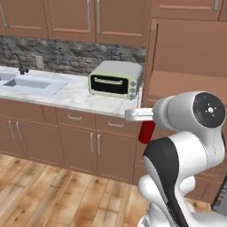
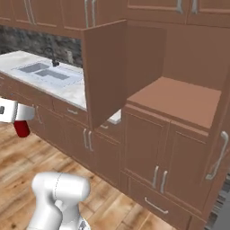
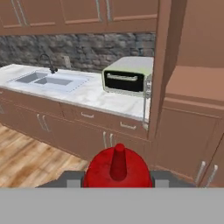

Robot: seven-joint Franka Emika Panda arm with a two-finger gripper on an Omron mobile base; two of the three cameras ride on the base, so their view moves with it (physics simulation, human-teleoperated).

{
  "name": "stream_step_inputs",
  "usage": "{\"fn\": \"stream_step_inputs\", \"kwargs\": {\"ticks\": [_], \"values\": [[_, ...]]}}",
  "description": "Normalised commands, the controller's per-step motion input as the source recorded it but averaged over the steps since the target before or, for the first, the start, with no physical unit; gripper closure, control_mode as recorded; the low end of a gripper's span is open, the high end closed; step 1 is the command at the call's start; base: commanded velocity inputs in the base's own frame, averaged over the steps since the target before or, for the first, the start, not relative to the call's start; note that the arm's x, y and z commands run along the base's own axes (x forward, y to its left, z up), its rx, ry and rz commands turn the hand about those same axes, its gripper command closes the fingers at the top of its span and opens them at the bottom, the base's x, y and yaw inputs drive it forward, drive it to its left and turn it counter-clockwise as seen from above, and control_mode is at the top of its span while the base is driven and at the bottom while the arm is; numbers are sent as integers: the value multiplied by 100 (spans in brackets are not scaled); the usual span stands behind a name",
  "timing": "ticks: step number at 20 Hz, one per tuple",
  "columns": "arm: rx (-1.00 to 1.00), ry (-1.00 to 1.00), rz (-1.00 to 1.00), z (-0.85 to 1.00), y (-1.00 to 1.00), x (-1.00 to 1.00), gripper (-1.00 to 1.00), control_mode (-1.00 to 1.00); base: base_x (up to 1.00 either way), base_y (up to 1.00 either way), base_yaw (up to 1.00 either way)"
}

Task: Take 2 condiments from the cabinet and move them on the counter near the stove.Make sure the condiments are lined up with each other, next to each other.

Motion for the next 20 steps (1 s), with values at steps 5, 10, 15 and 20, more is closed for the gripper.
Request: {"fn": "stream_step_inputs", "kwargs": {"ticks": [5, 10, 15, 20], "values": [[0, 0, 0, 0, 0, 0, 100, 100, 28, 70, 38], [0, 0, 0, 0, 0, 0, 100, 100, 90, 66, 19], [0, 0, 0, 0, 0, 0, 100, 100, 100, 63, 6], [0, 0, 0, 0, 0, 0, 100, 100, 81, 46, 25]]}}
